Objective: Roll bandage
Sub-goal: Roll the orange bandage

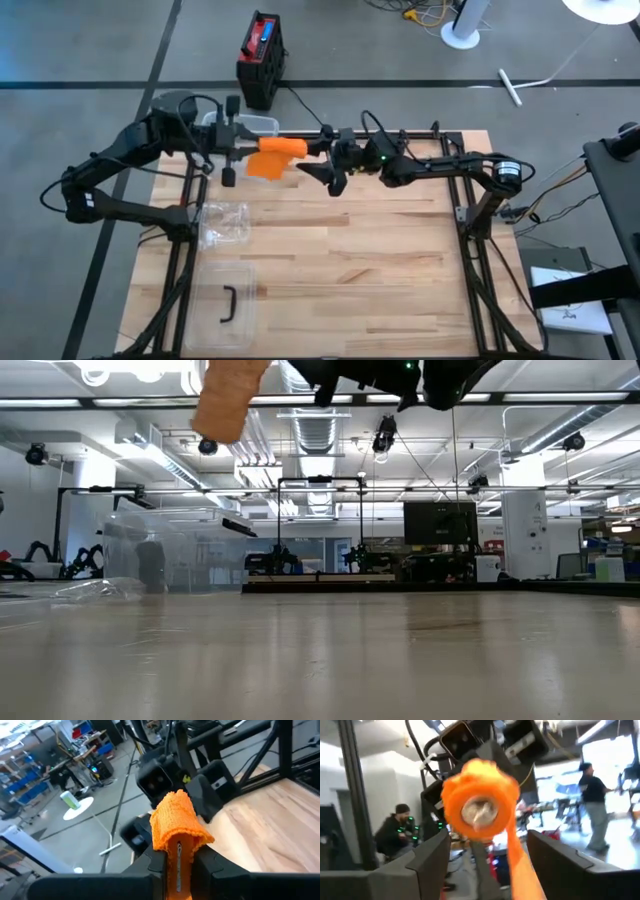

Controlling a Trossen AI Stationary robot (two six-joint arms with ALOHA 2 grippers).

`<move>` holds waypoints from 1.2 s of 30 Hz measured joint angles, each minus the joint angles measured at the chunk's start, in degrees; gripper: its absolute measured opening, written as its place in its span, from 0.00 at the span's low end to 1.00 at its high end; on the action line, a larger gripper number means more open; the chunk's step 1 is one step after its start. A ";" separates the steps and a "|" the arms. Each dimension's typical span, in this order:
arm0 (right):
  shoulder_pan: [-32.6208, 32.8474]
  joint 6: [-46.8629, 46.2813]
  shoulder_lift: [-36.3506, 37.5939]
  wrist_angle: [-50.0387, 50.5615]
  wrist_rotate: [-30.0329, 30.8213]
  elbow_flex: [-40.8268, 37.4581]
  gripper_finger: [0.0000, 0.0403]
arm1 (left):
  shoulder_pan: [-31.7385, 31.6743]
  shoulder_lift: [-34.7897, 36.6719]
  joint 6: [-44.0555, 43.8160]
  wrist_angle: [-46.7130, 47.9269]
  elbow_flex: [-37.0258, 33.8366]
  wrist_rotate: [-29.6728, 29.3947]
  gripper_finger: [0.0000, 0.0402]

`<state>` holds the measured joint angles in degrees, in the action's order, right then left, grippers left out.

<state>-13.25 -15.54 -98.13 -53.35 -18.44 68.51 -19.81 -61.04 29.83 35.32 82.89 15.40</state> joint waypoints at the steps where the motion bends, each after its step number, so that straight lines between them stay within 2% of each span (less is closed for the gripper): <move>1: -0.14 -2.00 -0.03 0.45 -0.13 0.14 0.64 | -0.02 -0.11 0.73 -0.02 0.00 -0.02 0.08; 10: -1.26 -17.19 -0.02 0.19 -8.56 3.17 0.76 | 0.00 -2.29 5.04 -0.82 -0.07 1.56 0.08; 15: -1.67 -22.60 -0.37 1.28 -8.61 4.88 0.83 | -0.02 -3.08 7.96 -0.72 -0.07 1.76 0.08; 21: -1.69 -25.22 -0.35 4.36 -6.17 6.52 0.81 | -0.74 -3.83 9.72 0.74 0.63 1.75 0.08; 25: -1.86 -21.44 -0.60 7.17 -4.85 7.08 0.78 | -0.73 -5.30 8.43 3.27 3.32 2.67 0.08; 31: -1.75 -9.06 -0.68 6.64 -4.42 7.06 0.78 | -0.74 -6.75 4.26 5.76 5.27 6.10 0.08; 36: -1.67 -8.48 -0.68 10.52 -5.98 9.32 0.80 | -0.72 -7.55 3.13 6.05 5.22 6.25 0.09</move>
<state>-14.92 -24.01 -98.80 -42.83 -24.42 77.83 -20.53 -68.59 32.96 41.36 88.11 21.65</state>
